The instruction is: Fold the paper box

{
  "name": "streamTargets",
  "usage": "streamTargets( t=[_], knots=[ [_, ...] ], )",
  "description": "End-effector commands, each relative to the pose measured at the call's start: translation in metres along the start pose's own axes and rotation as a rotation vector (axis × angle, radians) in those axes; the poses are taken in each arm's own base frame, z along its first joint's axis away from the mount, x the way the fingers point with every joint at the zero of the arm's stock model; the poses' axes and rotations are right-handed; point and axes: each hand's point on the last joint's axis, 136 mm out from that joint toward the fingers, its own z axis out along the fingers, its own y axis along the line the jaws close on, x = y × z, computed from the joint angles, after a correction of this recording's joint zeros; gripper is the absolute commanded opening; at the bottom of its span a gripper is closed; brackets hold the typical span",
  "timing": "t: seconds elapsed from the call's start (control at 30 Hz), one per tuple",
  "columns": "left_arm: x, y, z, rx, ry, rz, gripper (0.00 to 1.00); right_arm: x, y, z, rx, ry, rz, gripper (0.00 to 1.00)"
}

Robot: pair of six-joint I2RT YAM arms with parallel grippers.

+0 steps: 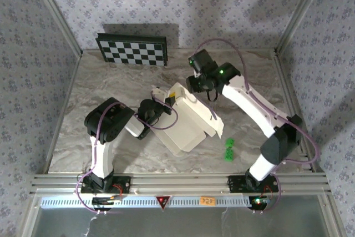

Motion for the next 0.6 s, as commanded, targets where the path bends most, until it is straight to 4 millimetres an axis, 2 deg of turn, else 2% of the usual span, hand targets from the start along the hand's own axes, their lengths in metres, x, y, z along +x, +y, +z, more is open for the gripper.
streamTargets(
  t=[0.0, 0.13, 0.23, 0.57],
  knots=[
    [0.045, -0.002, -0.006, 0.019, 0.138, -0.004, 0.08, 0.018, 0.011, 0.018, -0.15, 0.164, -0.019, 0.5],
    [0.046, -0.003, -0.006, 0.027, 0.142, -0.003, 0.09, 0.027, 0.014, 0.035, -0.218, 0.231, -0.013, 0.46],
    [0.046, -0.004, -0.006, 0.028, 0.144, 0.001, 0.09, 0.032, 0.011, 0.047, -0.187, 0.251, -0.036, 0.44],
    [0.046, -0.004, -0.006, 0.029, 0.145, 0.006, 0.12, 0.054, 0.017, 0.068, -0.16, 0.319, -0.079, 0.4]
  ],
)
